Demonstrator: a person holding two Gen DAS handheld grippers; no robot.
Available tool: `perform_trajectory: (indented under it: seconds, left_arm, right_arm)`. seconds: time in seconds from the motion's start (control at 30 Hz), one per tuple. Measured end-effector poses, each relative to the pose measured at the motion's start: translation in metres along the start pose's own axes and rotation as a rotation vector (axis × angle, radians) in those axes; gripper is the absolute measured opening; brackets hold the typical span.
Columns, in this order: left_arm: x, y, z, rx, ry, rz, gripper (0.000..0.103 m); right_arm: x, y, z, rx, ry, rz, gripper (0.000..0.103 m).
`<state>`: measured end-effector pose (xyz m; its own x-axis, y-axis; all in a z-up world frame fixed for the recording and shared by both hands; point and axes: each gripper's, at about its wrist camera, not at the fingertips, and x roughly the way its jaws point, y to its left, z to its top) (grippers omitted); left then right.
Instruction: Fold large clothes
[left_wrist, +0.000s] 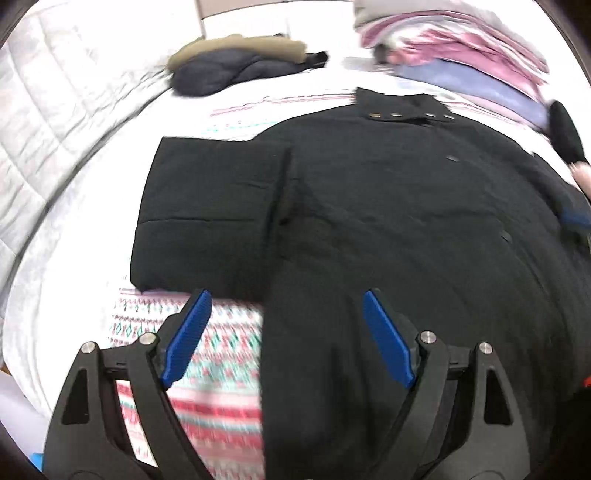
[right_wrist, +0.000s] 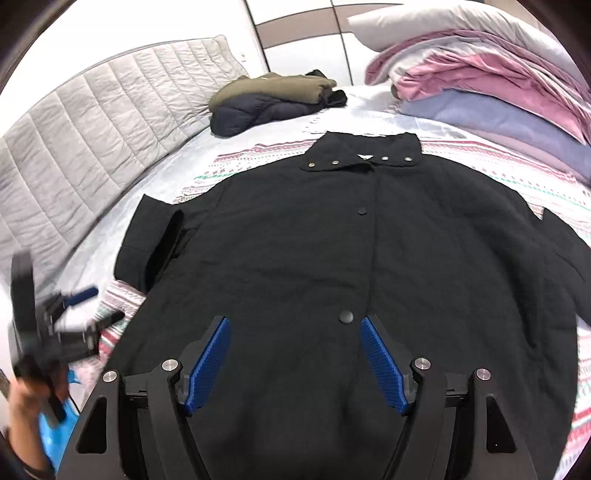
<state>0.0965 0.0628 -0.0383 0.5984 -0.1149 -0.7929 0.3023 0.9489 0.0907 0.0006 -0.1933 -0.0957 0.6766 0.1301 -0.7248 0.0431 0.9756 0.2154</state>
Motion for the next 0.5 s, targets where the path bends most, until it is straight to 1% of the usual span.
perform_trajectory:
  seconds: [0.07,0.1,0.2,0.33,0.4,0.47,0.5]
  left_arm:
    - [0.027,0.010,0.010,-0.048,0.009,0.021,0.084]
    - [0.038,0.005,0.015,-0.069,0.010,0.027,0.084]
    - [0.067,0.007,0.029,-0.126,-0.002,0.043,0.084]
    - [0.088,0.000,0.047,-0.124,-0.052,0.088,0.084]
    - [0.098,0.000,0.055,-0.112,-0.064,0.127,0.084]
    - [0.101,0.003,0.059,-0.109,-0.074,0.158,0.076]
    - [0.101,0.005,0.061,-0.111,-0.080,0.152,0.065]
  right_arm:
    - [0.018,-0.007,-0.007,0.029,0.042,-0.021,0.074]
    - [0.022,-0.012,-0.013,0.047,0.058,-0.029,0.074]
    - [0.038,-0.018,-0.015,0.076,0.081,0.003,0.074]
    - [0.044,-0.020,-0.021,0.057,0.098,-0.032,0.074]
    - [0.047,-0.022,-0.022,0.056,0.104,-0.042,0.074]
    - [0.046,-0.029,-0.022,0.072,0.106,-0.037,0.074]
    - [0.047,-0.032,-0.023,0.084,0.107,-0.037,0.074]
